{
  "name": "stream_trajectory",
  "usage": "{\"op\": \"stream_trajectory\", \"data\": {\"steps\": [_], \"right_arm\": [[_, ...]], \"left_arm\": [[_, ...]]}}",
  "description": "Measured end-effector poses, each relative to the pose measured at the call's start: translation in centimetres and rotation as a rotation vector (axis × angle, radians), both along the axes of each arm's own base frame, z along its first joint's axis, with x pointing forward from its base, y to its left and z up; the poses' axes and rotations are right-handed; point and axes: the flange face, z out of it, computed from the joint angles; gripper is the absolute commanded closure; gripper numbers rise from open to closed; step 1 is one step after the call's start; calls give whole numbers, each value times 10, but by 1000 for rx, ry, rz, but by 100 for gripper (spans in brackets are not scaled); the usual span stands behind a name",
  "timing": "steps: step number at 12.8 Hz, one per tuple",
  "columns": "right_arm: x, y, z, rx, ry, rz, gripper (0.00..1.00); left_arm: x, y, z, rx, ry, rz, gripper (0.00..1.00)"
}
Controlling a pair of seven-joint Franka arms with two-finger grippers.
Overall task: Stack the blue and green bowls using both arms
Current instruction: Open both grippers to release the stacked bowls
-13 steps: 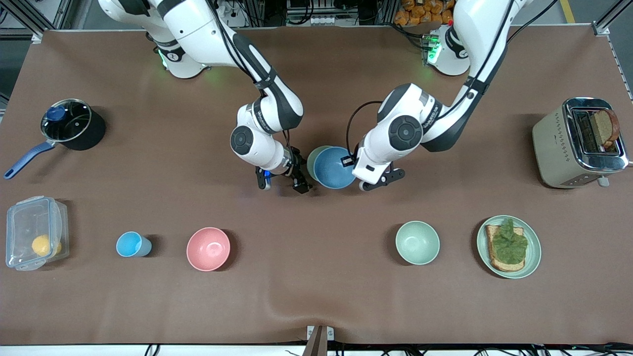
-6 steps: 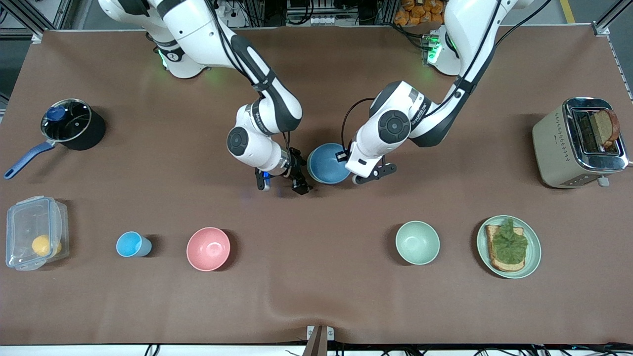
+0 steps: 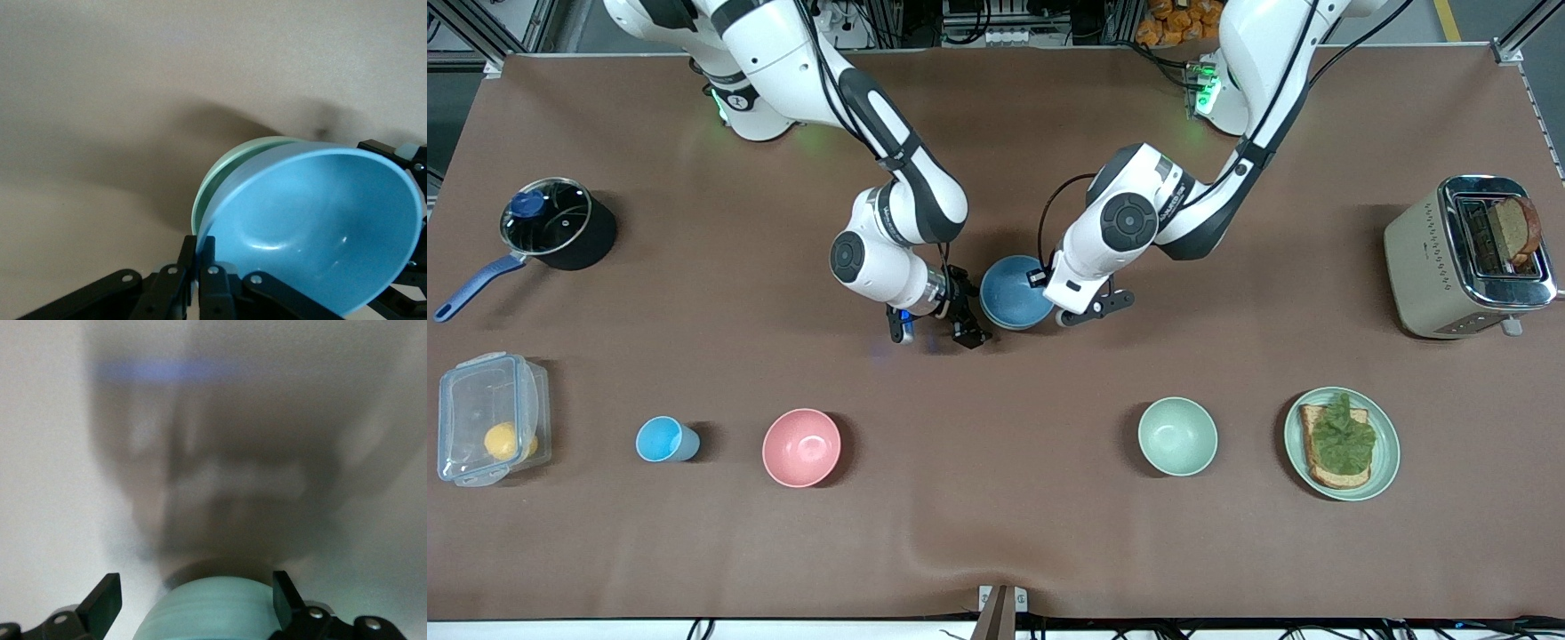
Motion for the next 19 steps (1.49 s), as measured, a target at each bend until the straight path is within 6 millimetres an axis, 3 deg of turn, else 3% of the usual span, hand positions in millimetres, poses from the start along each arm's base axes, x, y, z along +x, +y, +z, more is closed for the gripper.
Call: {"op": "stream_trajectory", "data": {"steps": [7,8,9,15,17,19], "right_arm": [[0,0,0,3,1,-2,0],[0,0,0,3,1,-3,0],[0,0,0,3,1,-3,0],[-1,-2,-2,2,-10,24,0],[-10,-17,-16,-23,-27,95,0],[-13,-40,-22,-42,-43,136,0]], "left_arm": [[-5,-5,-20,-9,-1,1,98],[-5,-5,-23,-9,1,2,62],[-5,-5,-25,-8,3,3,1],[-2,-6,-23,-16,-7,13,0],[6,-9,-2,-27,-33,66,0],[14,-7,46,-39,-80,100,0]]}}
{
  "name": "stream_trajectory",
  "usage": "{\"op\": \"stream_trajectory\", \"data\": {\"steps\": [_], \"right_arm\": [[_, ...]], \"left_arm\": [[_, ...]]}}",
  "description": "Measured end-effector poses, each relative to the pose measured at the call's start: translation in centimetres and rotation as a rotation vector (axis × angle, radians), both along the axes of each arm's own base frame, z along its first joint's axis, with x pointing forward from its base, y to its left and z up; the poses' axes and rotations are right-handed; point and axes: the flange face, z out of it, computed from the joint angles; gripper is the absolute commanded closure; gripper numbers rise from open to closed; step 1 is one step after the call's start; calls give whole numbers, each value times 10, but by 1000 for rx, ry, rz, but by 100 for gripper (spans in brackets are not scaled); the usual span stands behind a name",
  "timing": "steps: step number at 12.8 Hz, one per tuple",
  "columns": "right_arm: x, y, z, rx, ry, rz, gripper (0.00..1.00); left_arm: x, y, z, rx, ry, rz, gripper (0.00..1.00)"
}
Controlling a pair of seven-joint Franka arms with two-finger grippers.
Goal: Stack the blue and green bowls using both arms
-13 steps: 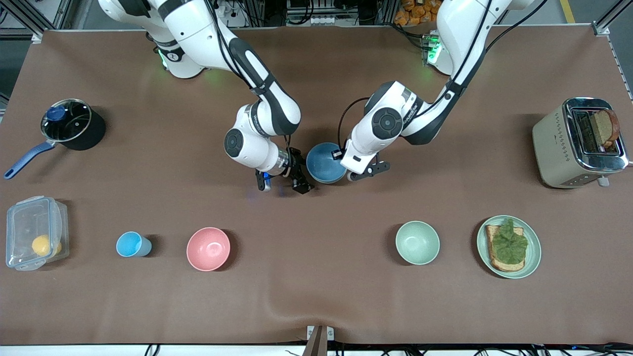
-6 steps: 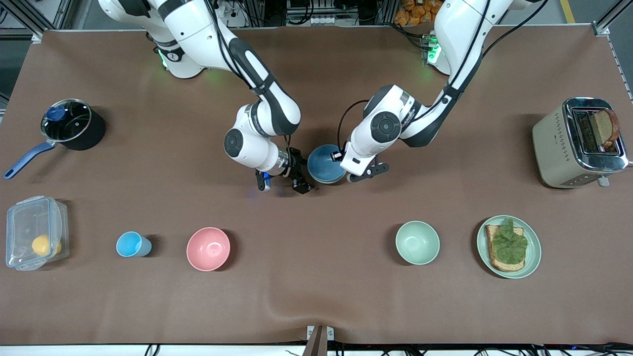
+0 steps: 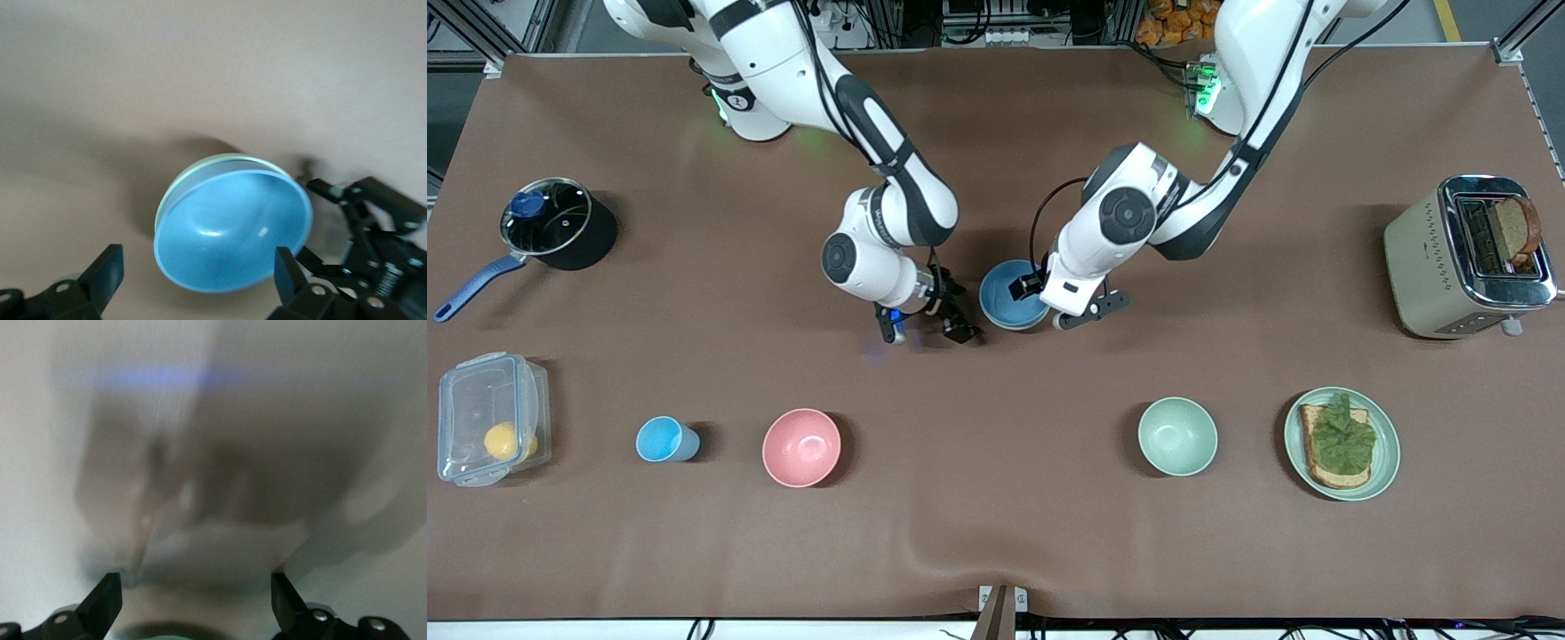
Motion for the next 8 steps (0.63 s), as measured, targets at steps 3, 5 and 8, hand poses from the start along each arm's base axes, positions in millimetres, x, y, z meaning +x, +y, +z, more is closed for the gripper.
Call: {"op": "stream_trajectory", "data": {"steps": [3,5,8], "right_arm": [[4,-46,12,-15,27,47,0],[17,-84,41,-13,95,113,0],[42,-178,111,-49,208,197,0]], "left_arm": [[16,39,88,56,-97,9,0],[28,73,135,135,-147,14,0],[44,110,192,169,-162,62,0]]}}
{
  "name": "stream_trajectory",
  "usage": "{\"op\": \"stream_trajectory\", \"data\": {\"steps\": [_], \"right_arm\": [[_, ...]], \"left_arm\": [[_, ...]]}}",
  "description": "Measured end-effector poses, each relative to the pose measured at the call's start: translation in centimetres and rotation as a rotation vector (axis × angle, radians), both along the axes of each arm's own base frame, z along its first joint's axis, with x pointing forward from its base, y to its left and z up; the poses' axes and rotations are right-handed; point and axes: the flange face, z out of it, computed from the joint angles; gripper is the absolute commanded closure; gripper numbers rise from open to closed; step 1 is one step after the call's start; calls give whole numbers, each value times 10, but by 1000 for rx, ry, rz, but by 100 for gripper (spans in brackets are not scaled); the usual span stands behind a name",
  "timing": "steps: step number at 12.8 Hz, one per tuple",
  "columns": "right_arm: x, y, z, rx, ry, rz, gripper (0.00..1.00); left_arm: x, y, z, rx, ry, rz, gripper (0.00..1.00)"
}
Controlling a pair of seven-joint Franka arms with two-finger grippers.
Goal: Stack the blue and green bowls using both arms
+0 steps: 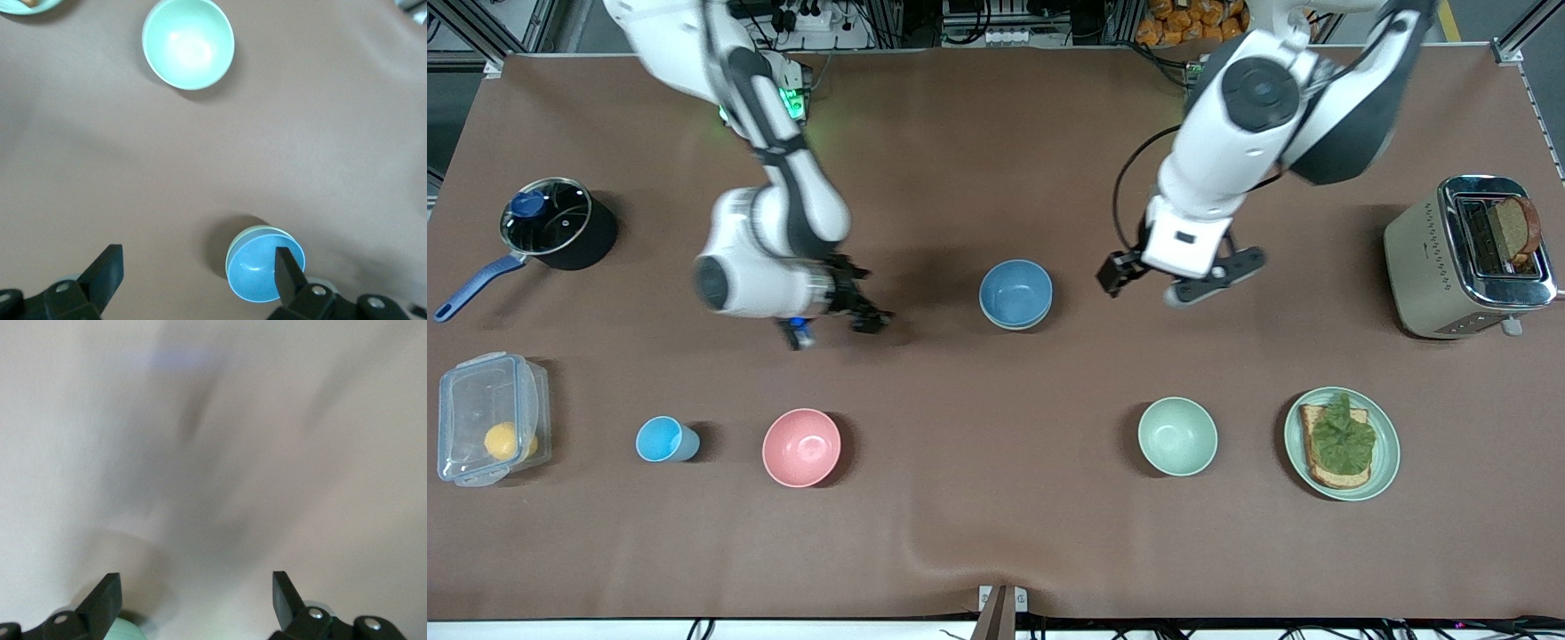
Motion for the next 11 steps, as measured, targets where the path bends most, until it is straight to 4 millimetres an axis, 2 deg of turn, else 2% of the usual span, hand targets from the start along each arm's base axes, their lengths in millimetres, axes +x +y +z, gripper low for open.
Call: {"op": "stream_trajectory", "data": {"steps": [2,4,6,7,9,11], "right_arm": [[13,-58,46,-16,18,26,0],[23,-95,82,-43,0,78,0],[34,-123,120,-54,-17,108,0],[39,-136,139,-61,-32,119,0],[45,-157,172,-64,-59,165,0],[50,-180,193,-56,-98,201,0]], "left_arm": [[10,30,34,10,-16,8,0],[17,74,67,32,-24,-9,0],[17,120,95,59,-23,-35,0],[14,137,105,70,-24,-50,0],[10,157,115,87,-16,-86,0],[8,172,128,96,-1,-117,0]]}}
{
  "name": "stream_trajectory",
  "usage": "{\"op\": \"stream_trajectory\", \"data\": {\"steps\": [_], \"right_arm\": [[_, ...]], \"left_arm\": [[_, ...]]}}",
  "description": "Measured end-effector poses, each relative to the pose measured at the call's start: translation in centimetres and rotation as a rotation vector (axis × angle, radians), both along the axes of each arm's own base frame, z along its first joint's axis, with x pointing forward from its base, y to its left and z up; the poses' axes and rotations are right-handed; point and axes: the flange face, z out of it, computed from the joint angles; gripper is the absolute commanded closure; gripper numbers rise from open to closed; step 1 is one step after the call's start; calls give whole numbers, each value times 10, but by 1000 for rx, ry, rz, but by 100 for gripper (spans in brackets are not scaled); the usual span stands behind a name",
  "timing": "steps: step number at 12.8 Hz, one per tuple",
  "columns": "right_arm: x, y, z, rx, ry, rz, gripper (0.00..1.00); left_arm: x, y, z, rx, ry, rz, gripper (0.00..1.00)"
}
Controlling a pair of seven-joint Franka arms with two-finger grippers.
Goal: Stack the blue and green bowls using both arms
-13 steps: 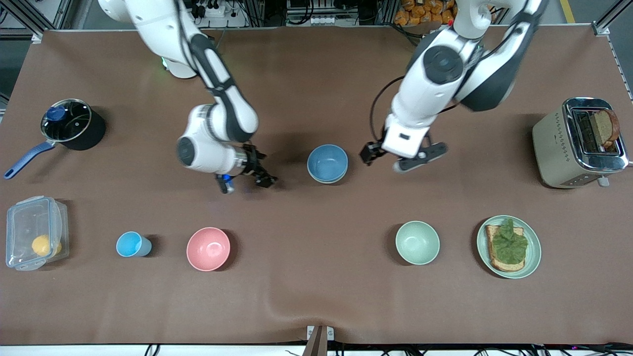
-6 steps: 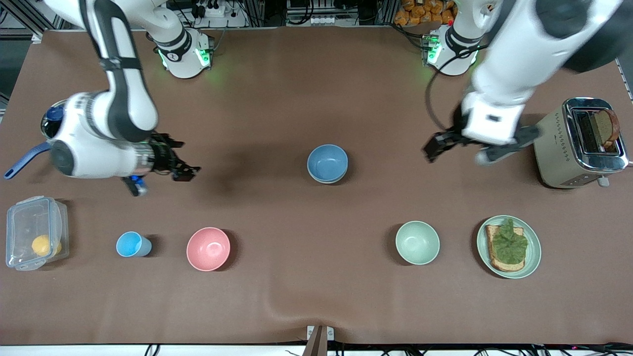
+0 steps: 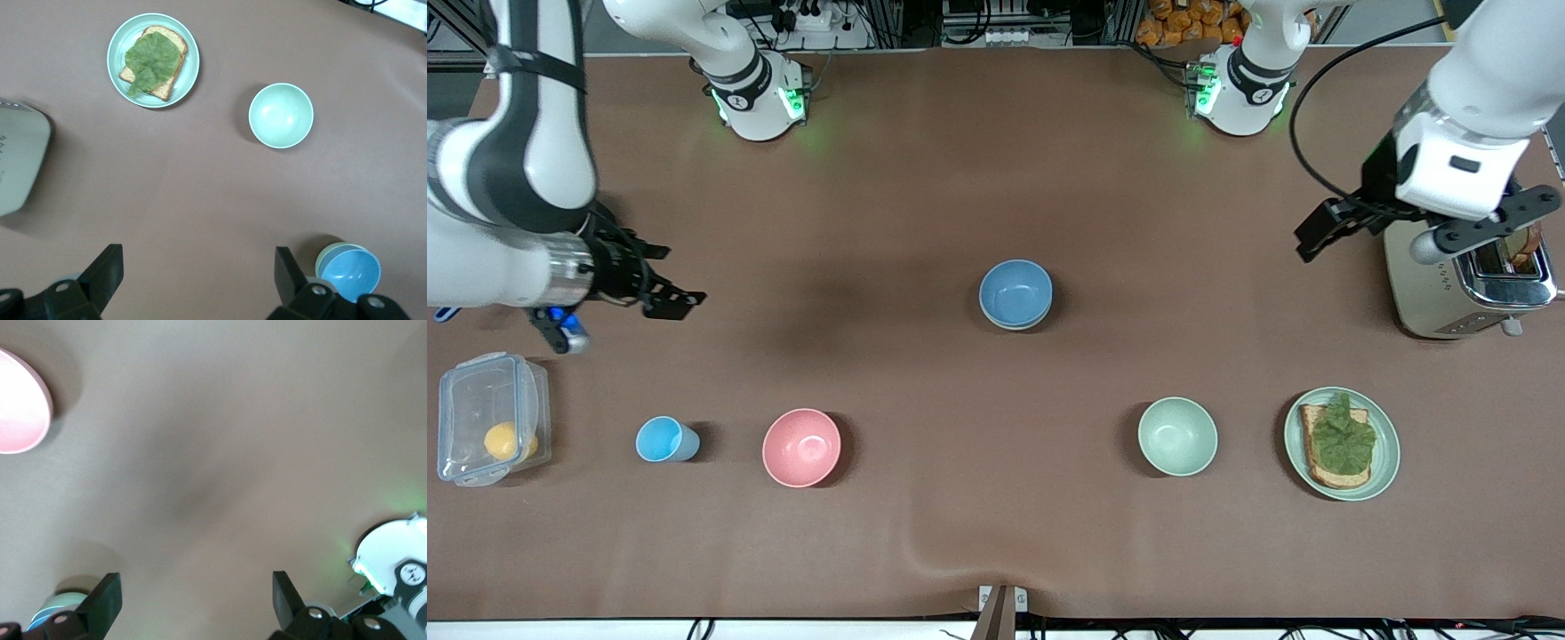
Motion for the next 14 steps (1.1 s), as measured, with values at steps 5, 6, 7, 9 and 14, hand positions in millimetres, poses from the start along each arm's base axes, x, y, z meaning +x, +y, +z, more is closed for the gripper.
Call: {"op": "stream_trajectory", "data": {"steps": [5,6,7,9,14], "right_arm": [[18,-67,51,-1,-123,37,0],[21,-70,64,-42,-138,81,0],[23,-63,78,-89,-157,134,0],[18,-31,118,-126,-235,237,0],[-33,-6,230,-106,-491,473,0]], "left_arm": [[-12,29,23,21,30,-116,0],[-14,36,26,24,38,-138,0],[-16,42,28,26,42,-165,0],[-17,55,30,30,53,-239,0],[-20,72,29,30,76,-287,0]]}}
